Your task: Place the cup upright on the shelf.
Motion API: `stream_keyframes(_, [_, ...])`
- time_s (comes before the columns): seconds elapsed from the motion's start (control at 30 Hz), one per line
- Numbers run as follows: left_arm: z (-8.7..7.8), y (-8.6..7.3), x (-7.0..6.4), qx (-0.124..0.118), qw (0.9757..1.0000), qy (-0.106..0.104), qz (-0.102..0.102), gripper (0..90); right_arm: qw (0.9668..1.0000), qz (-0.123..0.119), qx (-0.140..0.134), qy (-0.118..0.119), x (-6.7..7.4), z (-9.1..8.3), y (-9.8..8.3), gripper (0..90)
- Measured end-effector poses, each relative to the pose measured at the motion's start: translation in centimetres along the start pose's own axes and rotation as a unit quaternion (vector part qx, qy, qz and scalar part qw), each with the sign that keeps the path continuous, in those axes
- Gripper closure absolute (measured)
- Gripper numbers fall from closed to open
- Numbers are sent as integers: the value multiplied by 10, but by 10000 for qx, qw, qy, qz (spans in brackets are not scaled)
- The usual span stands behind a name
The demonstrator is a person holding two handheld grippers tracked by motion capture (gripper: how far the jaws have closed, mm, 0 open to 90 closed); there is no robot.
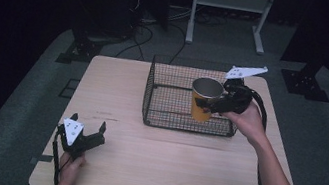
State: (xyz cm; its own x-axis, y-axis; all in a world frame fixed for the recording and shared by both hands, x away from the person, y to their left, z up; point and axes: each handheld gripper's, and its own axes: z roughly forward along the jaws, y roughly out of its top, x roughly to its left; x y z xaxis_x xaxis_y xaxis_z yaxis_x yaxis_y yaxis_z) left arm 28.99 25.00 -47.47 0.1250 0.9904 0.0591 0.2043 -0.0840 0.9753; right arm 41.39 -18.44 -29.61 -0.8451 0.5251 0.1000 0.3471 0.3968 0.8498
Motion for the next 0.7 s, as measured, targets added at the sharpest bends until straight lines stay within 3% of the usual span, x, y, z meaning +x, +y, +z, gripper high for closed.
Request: stream_keyframes(0.7, [0, 0, 0, -2, 10000, -7, -14, 8, 9996, 75, 230, -133, -23, 29, 28, 133])
